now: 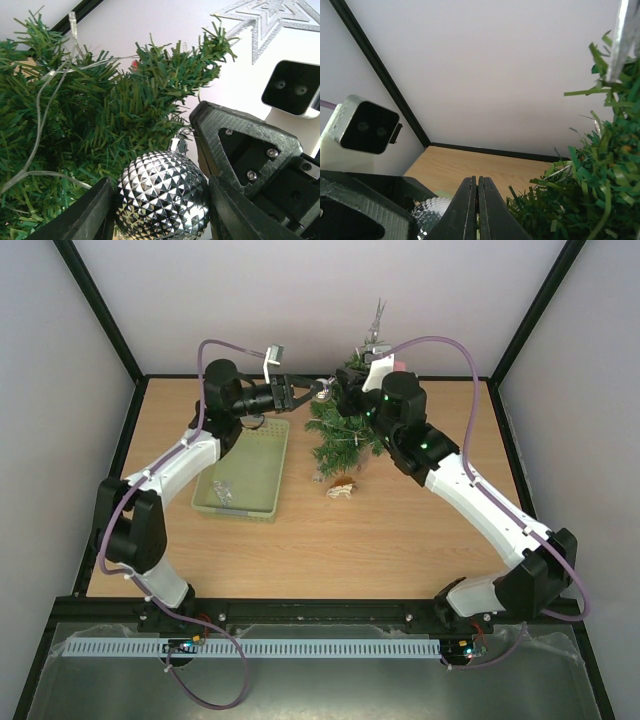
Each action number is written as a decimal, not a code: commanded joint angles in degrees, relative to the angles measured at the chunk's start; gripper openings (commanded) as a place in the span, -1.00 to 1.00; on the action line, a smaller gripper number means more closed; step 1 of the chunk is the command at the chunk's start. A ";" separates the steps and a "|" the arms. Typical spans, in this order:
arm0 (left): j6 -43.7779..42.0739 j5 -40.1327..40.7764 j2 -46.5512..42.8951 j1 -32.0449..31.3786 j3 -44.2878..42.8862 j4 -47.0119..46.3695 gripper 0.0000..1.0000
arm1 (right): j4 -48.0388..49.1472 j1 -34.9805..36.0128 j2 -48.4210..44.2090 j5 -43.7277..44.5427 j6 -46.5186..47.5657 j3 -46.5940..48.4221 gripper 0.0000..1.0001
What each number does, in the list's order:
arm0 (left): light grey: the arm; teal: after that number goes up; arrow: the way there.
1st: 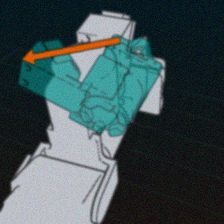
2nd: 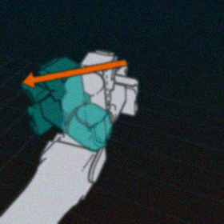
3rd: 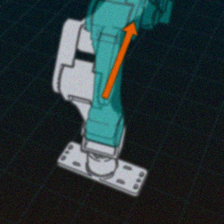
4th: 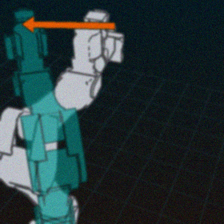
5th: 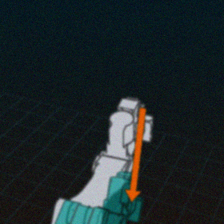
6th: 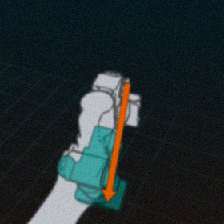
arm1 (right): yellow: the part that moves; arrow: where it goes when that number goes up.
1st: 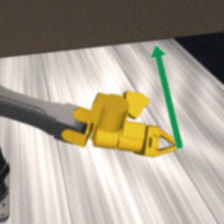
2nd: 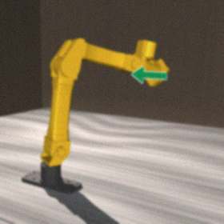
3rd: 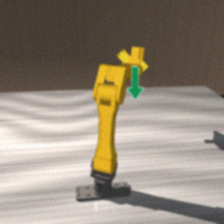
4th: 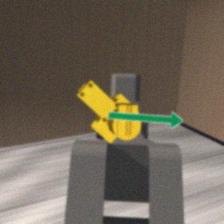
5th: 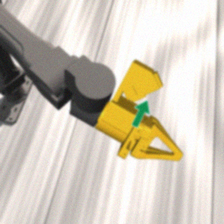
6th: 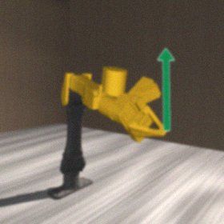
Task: Decorate the small christmas tree
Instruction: Hang the decoration item on the Christmas tree.
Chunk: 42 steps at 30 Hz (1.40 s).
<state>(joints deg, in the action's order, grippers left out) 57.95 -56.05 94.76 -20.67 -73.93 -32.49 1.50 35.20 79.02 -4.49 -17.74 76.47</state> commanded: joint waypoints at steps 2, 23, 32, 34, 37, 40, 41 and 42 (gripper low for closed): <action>1.88 -1.40 1.50 0.36 -1.23 -3.67 -0.39 | -0.57 -0.32 -0.05 2.43 1.48 1.51 -0.97; 6.02 -2.88 1.92 -0.07 2.11 -8.24 -0.38 | 0.27 -0.57 -1.07 3.24 2.79 -1.00 -0.97; 1.46 -2.44 1.78 -0.52 1.77 -3.35 -0.38 | 0.17 -0.84 -1.68 3.22 3.65 -1.49 -0.97; 1.46 -2.65 1.79 -0.60 1.84 -3.85 -0.36 | 0.65 -0.90 -1.99 2.86 4.05 -1.85 -0.97; 0.82 -2.74 1.28 -0.60 2.20 -3.38 -0.29 | 1.31 -0.95 -2.44 2.14 4.42 -2.38 -0.97; -1.32 -2.51 0.43 -0.60 2.37 -0.96 -0.12 | 1.19 -0.92 -2.26 0.87 4.87 -2.11 -0.97; -2.05 -2.42 0.08 -0.60 2.43 -0.13 -0.09 | 0.98 -0.92 -2.09 0.36 5.01 -1.99 -0.97; -2.64 -2.40 -0.19 -0.60 2.47 0.66 -0.04 | 1.01 -0.97 -2.04 -0.26 5.16 -1.96 -0.97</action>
<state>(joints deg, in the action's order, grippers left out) 58.83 -57.93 96.57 -20.99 -72.01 -34.13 0.97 34.50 78.28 -2.70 -14.04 74.72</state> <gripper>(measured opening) 0.474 0.017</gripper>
